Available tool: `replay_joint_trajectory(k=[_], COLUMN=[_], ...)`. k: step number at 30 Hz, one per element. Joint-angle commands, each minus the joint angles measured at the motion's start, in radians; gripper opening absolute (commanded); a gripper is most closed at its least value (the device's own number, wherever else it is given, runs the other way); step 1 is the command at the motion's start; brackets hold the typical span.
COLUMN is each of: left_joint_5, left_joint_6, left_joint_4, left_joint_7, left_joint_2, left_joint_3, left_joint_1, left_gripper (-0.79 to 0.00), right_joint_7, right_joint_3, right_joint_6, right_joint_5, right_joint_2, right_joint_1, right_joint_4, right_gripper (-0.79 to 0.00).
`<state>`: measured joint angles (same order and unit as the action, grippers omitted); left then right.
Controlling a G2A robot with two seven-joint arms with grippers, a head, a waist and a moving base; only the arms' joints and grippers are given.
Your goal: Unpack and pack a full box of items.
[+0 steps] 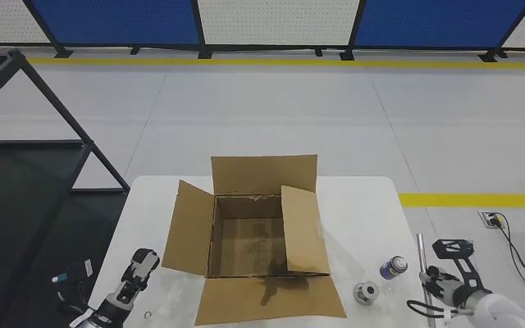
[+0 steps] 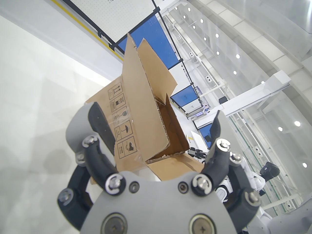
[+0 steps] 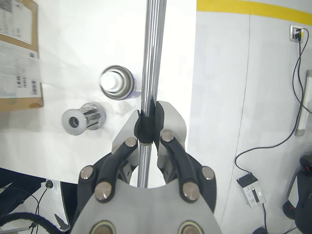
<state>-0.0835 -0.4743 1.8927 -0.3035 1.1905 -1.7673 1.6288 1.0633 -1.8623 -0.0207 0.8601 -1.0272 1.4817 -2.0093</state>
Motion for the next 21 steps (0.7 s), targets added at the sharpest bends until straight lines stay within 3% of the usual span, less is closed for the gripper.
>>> replay_joint_trajectory(k=[1,7,21], left_joint_5=[0.0,0.0,0.0], left_joint_6=[0.0,0.0,0.0], left_joint_4=[0.0,0.0,0.0], left_joint_7=[0.0,0.0,0.0], left_joint_2=[0.0,0.0,0.0], left_joint_3=[0.0,0.0,0.0], left_joint_1=[0.0,0.0,0.0], left_gripper=[0.0,0.0,0.0], right_joint_7=[-0.012,-0.075,-0.076], right_joint_3=[-0.027,-0.103,-0.107], right_joint_6=[0.003,-0.008,-0.005], right_joint_5=[-0.026,-0.161,-0.167], right_joint_2=[-0.001,-0.006,-0.007], right_joint_1=[0.024,0.095,0.098], right_joint_4=[-0.055,-0.174,-0.177], right_gripper=[-0.785,-0.785,-0.785])
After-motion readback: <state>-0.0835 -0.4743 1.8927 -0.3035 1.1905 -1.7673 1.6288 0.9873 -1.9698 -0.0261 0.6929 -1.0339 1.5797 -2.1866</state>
